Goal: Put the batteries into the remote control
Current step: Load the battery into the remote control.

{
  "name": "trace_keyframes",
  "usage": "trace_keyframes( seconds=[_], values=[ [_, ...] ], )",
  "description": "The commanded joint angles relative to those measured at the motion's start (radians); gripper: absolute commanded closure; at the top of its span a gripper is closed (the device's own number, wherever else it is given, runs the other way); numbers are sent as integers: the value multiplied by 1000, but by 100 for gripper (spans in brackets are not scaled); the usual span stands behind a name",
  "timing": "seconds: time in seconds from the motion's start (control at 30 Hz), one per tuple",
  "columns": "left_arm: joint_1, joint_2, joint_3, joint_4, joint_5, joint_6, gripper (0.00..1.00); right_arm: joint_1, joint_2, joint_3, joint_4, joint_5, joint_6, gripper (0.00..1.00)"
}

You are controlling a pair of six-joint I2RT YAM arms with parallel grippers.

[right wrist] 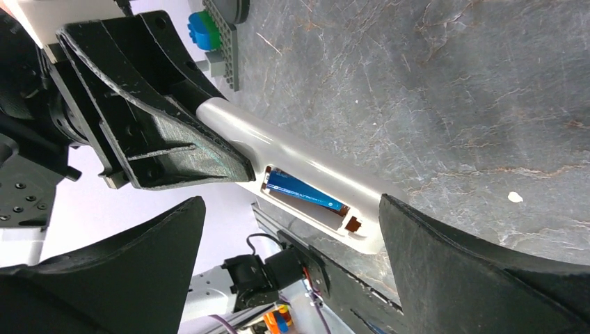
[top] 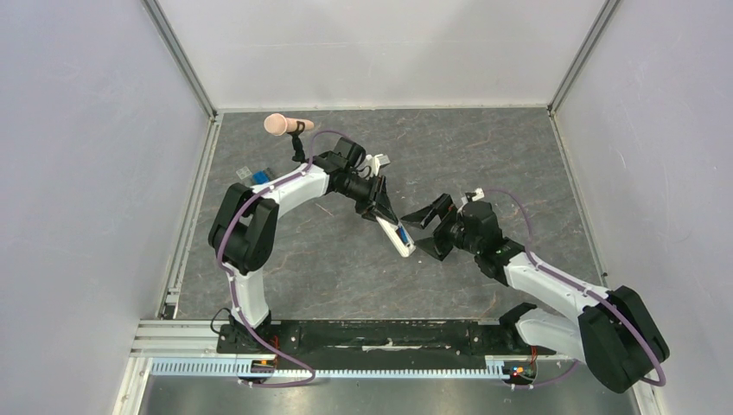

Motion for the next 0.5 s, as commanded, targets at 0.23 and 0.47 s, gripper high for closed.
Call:
trace_keyframes(
  seconds=[0.23,0.47],
  values=[
    [1,-54,91,56,37,-81,98,-20,-54,16,-103,48,33,2],
    [1,-49,117,15,20,-54,98,-41,-75,74,-199,130,-63,2]
  ],
)
